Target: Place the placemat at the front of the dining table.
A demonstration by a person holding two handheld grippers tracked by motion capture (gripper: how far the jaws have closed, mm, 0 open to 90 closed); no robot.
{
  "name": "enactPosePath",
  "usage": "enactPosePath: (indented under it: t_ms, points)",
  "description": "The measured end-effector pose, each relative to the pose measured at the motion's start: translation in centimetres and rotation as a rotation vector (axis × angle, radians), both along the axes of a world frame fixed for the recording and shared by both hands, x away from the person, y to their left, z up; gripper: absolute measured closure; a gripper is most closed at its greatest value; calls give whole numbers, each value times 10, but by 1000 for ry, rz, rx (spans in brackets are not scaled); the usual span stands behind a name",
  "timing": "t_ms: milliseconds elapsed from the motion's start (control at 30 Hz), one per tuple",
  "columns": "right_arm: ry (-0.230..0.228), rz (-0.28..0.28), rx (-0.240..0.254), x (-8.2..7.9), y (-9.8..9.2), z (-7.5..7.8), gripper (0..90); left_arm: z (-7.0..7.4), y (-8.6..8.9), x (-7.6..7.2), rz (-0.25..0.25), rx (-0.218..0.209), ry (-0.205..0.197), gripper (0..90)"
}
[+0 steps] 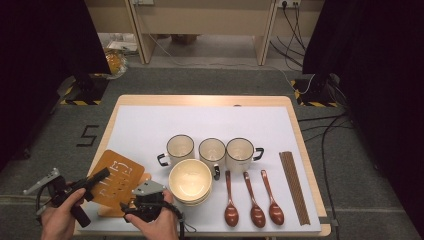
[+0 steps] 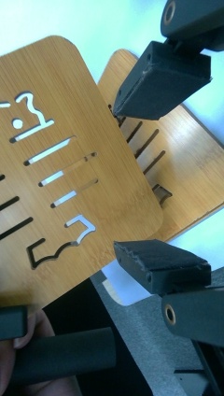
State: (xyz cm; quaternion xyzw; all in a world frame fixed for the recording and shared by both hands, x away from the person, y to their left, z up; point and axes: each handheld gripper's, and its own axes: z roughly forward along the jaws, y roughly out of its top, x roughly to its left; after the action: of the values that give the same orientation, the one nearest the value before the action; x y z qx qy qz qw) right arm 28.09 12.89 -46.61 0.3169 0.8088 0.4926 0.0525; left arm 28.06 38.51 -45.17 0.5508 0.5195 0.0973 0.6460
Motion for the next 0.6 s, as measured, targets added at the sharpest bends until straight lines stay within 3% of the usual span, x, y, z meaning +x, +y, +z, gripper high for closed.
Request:
enactPosePath:
  t_ms: [600]
  points:
    - [-58, -13, 34, 1, -5, 30, 290, 19, -1, 4, 13, 25, -46, 861]
